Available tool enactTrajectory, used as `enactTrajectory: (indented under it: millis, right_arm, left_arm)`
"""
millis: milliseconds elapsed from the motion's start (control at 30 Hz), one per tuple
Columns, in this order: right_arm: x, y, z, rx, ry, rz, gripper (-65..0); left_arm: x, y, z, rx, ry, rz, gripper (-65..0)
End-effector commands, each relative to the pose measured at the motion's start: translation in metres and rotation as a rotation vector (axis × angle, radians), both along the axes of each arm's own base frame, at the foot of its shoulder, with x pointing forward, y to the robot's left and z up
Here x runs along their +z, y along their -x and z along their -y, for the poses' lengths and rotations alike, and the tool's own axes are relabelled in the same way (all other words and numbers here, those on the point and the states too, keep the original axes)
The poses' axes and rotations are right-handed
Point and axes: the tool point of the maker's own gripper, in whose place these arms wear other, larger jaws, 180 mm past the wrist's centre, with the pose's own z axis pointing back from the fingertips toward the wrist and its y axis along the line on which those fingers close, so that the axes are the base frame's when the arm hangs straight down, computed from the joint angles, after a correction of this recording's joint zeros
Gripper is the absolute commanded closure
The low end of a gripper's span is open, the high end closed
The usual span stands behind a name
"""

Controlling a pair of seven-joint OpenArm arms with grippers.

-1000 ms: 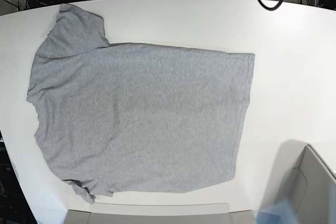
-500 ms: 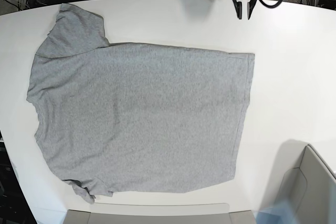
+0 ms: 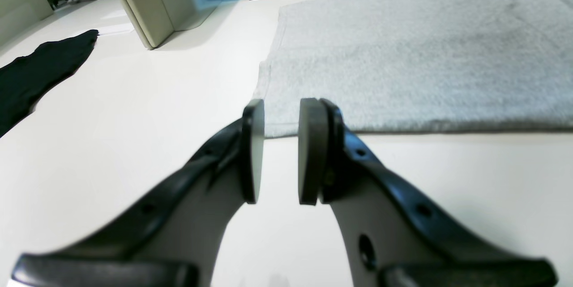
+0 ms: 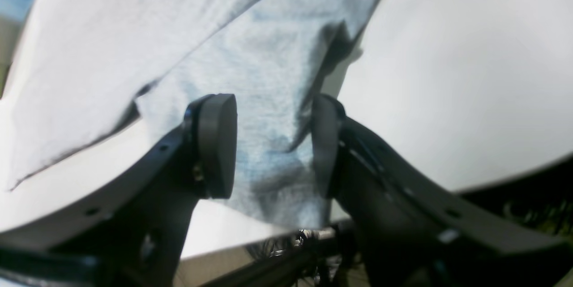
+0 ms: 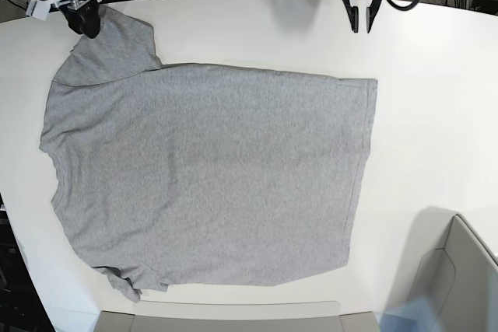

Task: Fold the T-shirt properly
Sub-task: 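Lower both grippers to the shoulder corners of the grey T-shirt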

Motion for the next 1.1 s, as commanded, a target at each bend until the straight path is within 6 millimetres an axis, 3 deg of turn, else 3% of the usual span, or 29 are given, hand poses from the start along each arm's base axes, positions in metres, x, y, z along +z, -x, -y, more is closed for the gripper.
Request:
enactTrajectory:
  millis: [0,233,467,700,900,1000,1067]
  right_arm:
    - [0.003,-0.007,0.002,-0.004,-0.007,0.024,-27.2]
    - [-0.019,0.007,-0.003,-0.063,-0.038,-0.023,-27.2]
    - [-0.003,0.018,0.016,-0.129,-0.009,0.007,-27.2]
    - [-0.009,0.022,0.023,-0.141,0.005,-0.010,-27.2]
    - [-0.009,0.022,0.023,-0.139,0.005,-0.011,-27.2]
    - [-0.009,0.023,0.023,-0.138,0.006,-0.012,-27.2]
    - [-0.010,0.023,0.023,-0.138,0.006,-0.014,-27.2]
  left_arm:
    - [0.007,0.000,0.000,-0.002,-0.004,0.023,-14.5]
    - [-0.005,-0.002,-0.002,0.010,-0.001,-0.037,-14.5]
    - [-0.004,-0.008,-0.002,0.010,0.000,-0.028,-14.5]
    - [-0.004,-0.018,-0.005,0.021,0.002,-0.024,-16.0]
    - [0.015,-0.057,-0.020,0.149,0.205,-0.129,-24.8]
    - [0.015,-0.077,-0.032,0.178,0.358,-0.209,-25.8]
    - [0.006,-0.090,-0.023,0.123,0.487,-0.295,-25.9]
